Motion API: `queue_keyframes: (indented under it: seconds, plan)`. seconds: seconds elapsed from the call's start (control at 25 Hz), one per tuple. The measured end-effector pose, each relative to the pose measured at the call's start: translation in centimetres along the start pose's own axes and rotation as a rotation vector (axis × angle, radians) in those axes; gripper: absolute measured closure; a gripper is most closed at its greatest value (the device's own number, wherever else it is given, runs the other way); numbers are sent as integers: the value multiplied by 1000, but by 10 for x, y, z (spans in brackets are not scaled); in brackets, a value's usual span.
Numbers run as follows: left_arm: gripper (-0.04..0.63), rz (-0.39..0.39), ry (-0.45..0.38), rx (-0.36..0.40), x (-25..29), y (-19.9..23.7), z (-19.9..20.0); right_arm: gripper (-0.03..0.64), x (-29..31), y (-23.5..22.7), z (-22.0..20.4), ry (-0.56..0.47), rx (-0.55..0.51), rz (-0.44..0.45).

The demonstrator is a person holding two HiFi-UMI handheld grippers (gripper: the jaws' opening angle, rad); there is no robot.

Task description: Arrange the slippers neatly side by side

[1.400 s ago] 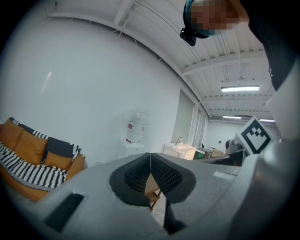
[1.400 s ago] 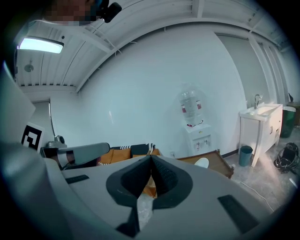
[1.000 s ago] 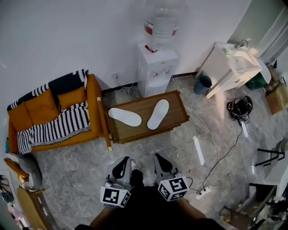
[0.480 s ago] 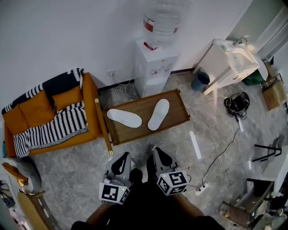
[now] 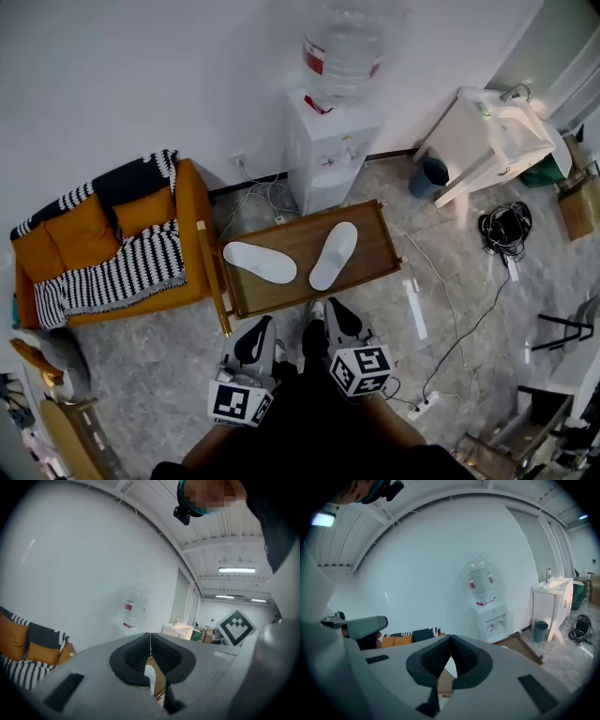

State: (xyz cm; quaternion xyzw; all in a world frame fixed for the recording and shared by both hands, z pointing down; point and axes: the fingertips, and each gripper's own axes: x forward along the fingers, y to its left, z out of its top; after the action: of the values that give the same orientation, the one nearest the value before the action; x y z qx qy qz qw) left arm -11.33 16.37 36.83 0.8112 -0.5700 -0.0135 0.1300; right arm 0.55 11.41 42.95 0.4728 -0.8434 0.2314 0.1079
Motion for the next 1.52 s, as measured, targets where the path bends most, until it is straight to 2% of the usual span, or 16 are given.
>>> queue_keyframes:
  seconds: [0.32,0.68,0.92,1.08,1.52]
  plan:
    - [578,12,9,-25,68,2,7,604,52,-53,4,70,9,-14]
    - [578,25,53,-32,130,12,3,601,109,-115,-18,181,80,-57]
    - [578,31,80,-43,156,18,-4,599,144,-150,-51,278,129,-104]
    - [578,43,95,-47,164,23,-9,560,164,-170,-81,352,170,-129]
    - [578,73,122,-68,182,38,-19,511,206,-217,-149,536,226,-217]
